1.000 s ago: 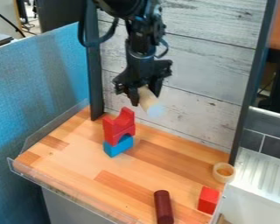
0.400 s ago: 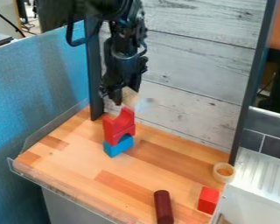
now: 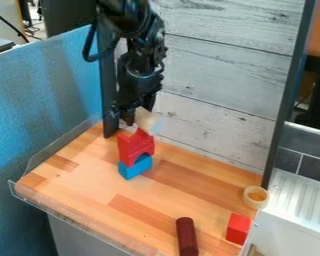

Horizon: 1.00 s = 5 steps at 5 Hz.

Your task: Takes the cylinder and places it on top of the orange block

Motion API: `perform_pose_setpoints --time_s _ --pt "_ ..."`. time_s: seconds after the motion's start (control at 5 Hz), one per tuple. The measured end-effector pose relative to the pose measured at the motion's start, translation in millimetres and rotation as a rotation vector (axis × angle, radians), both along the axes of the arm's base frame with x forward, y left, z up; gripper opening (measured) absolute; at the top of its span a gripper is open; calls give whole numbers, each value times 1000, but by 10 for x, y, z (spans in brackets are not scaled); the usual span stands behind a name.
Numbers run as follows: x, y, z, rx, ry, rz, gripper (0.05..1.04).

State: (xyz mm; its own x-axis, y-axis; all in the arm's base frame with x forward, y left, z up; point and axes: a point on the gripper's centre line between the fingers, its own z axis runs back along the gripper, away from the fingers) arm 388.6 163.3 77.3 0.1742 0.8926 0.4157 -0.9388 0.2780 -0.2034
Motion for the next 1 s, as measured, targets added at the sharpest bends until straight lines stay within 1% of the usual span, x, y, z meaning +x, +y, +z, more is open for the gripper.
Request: perform_pose_setpoints --time_s 0.2,0.6,1.0 --pt "45 85 -21 -3 1 34 572" --pt "87 180 -226 2 45 64 572" --pt "94 181 -241 10 43 66 572"
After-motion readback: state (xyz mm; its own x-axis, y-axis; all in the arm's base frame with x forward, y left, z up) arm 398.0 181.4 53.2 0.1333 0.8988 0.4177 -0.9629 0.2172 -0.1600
